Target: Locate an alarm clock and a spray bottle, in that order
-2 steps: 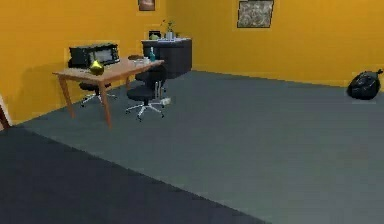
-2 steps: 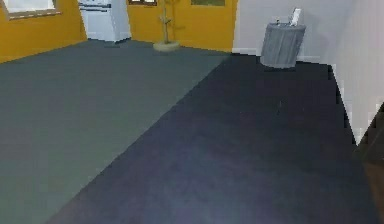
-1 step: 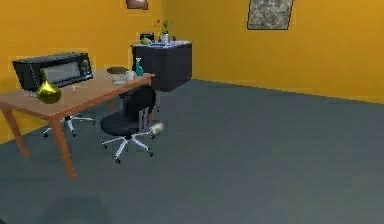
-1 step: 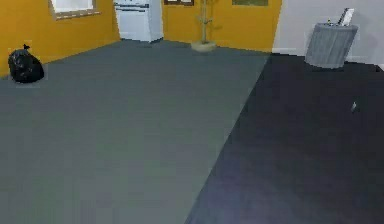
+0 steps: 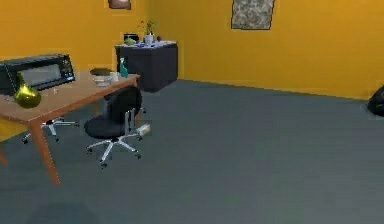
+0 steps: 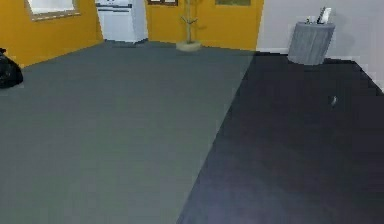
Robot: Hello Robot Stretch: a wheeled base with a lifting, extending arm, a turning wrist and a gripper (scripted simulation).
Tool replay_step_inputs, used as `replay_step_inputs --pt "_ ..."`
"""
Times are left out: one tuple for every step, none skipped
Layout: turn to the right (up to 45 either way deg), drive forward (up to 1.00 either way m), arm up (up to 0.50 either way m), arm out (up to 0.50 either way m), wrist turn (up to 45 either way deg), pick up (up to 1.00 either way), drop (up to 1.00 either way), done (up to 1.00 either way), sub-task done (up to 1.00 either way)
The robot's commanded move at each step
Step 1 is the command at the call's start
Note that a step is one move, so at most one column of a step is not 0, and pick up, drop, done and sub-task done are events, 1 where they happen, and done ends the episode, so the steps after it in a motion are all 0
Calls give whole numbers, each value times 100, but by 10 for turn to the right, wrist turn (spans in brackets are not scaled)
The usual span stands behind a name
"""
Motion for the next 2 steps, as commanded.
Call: replay_step_inputs --pt "0 100 0 0 0 0 0 0 0" --pt "0 70 0 0 0 0 0 0 0"
